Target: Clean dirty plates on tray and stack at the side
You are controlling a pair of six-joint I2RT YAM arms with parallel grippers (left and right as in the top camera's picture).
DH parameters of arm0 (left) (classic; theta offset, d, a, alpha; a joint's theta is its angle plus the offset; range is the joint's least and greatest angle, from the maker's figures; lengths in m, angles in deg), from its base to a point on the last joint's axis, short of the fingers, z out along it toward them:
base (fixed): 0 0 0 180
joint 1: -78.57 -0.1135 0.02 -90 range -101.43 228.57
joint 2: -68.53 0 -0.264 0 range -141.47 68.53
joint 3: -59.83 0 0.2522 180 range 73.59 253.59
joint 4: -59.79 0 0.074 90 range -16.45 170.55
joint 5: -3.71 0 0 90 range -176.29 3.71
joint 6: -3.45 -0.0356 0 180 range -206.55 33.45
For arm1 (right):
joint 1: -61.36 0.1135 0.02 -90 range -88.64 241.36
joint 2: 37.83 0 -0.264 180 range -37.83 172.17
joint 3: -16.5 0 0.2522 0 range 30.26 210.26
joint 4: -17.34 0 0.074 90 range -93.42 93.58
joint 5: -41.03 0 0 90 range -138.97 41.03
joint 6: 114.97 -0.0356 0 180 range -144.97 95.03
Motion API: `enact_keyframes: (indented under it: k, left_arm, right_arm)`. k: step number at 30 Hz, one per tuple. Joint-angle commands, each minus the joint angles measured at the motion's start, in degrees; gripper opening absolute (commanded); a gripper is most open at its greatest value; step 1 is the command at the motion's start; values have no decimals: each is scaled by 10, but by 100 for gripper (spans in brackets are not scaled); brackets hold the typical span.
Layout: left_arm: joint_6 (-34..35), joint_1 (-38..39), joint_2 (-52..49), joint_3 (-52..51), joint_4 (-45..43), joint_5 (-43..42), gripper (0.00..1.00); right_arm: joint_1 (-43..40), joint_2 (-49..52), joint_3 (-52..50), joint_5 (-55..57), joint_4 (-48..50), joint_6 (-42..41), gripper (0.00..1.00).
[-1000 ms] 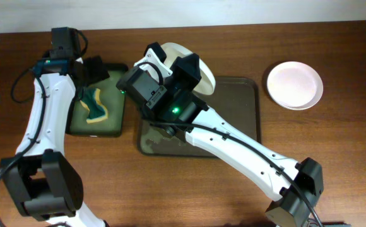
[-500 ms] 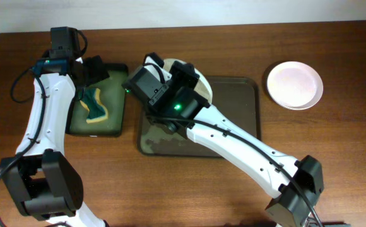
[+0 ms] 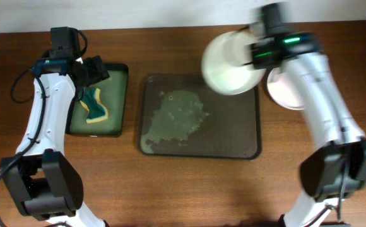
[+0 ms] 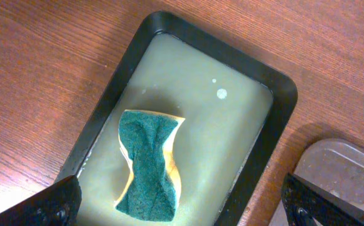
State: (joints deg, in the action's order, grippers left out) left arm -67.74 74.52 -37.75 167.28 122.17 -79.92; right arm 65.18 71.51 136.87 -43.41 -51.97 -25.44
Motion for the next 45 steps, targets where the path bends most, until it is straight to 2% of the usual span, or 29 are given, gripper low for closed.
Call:
enact_keyframes:
  k: [1, 4, 7, 10, 15, 18, 19, 20, 27, 32, 35, 40, 42, 43, 44, 45]
  left_arm:
    - [-5, -1, 0, 2, -1, -2, 99]
    - [-5, -1, 0, 2, -1, -2, 99]
    - [-5, -1, 0, 2, -1, -2, 99]
    - [-5, -1, 0, 2, -1, -2, 99]
    - [-5, -1, 0, 2, -1, -2, 99]
    - [-5, -1, 0, 2, -1, -2, 99]
    - [-5, -1, 0, 2, -1, -2, 99]
    - [-5, -1, 0, 2, -1, -2, 99]
    - [-5, -1, 0, 2, -1, -2, 99]
    - [-5, -1, 0, 2, -1, -2, 99]
    - [-5, -1, 0, 2, -1, -2, 99]
    - [-5, -1, 0, 2, -1, -2, 99]
    - [-5, -1, 0, 2, -1, -2, 99]
    - [-5, -1, 0, 2, -1, -2, 99]
    - [-5, -1, 0, 2, -1, -2, 100]
    - [-5, -1, 0, 2, -1, -2, 99]
  right_arm:
    - [-161, 21, -8, -233, -13, -35, 4]
    - [-268, 56, -23, -246, -21, -35, 4]
    - [-324, 93, -44, -268, -5, -35, 4]
    - [-343, 126, -53, -298, 27, -35, 4]
    - [-335, 157, -53, -274, 61, -61, 5]
    - [-334, 165, -53, -274, 73, -61, 19]
    - [-334, 166, -53, -274, 74, -60, 41]
    - [-334, 166, -53, -274, 74, -61, 54]
    - [-350, 120, -53, -275, 19, -61, 51]
    - [-358, 5, -53, -276, -85, -47, 54]
    - [-353, -61, -53, -277, -166, -42, 50]
    - [-315, -166, -65, -324, -258, 31, 49]
    - [-264, -231, -89, -321, -292, 33, 54]
    - [-247, -249, -98, -321, -299, 33, 71]
    - [-225, -269, -108, -321, -312, 32, 98]
    - [-205, -283, -115, -321, -327, 32, 98]
